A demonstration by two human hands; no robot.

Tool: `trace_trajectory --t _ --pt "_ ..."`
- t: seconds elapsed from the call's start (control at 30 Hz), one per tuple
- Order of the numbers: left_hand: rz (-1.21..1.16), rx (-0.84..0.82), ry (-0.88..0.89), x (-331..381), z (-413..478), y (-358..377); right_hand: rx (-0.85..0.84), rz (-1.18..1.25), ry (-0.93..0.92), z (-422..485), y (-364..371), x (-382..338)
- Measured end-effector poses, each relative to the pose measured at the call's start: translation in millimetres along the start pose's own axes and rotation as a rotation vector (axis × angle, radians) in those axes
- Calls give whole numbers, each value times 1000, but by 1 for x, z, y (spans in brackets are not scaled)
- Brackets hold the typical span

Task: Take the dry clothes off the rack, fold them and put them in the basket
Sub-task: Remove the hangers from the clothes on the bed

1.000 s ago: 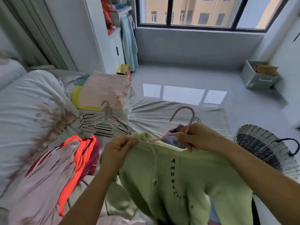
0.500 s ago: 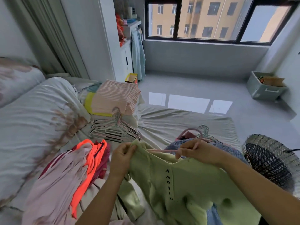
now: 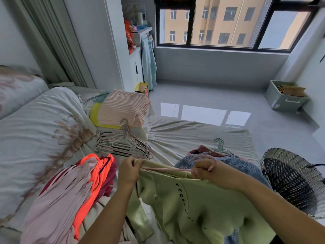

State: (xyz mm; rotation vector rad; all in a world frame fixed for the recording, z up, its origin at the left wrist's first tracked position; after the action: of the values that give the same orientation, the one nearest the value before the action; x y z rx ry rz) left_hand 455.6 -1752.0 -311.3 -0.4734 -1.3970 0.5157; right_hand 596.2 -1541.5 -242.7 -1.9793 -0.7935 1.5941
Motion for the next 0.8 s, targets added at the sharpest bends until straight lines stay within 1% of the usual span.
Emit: trace_trajectory --t 0.1,0.17,0.23,0.27,0.33,0.43,0.57,0.63,0.67,0.73,0.8 --pt "35 24 -76 -24 2 -6 36 25 -19 -9 -15 8" --pt "47 40 -172 -46 -1 -9 101 217 -13 -17 -36 10" --pt "1 76 -279 -62 -13 -11 202 408 11 -20 -62 16" --pt "-38 73 -296 -60 -17 -8 266 433 1 -19 -74 20" --pt "-155 2 -237 -35 -22 6 369 505 16 -9 -84 32" --pt "-380 -115 -208 13 -31 23 485 822 78 5 -82 51" --pt "-616 -172 -356 25 -40 32 702 1193 56 11 -103 56" --pt "-740 -133 -444 22 -39 18 766 1442 55 15 -116 65" --pt "-799 -102 -465 24 -38 6 792 1528 57 15 -122 72" --pt "-859 -23 -472 26 -31 -26 828 1562 92 18 -128 91" --pt "-896 42 -461 24 -20 -56 838 1494 161 20 -125 111"
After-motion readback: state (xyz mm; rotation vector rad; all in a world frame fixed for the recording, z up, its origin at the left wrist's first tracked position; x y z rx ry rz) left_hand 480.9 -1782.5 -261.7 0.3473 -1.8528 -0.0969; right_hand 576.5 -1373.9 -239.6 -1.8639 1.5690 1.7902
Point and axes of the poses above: each hand's wrist, its own z-axis towards the middle knuckle, its own y-axis out of the palm, x = y × z, the point moved 10 cm from there along z, towards the middle knuckle, and after that the axes turned 6 degrees about x, right-handed, at the moved point
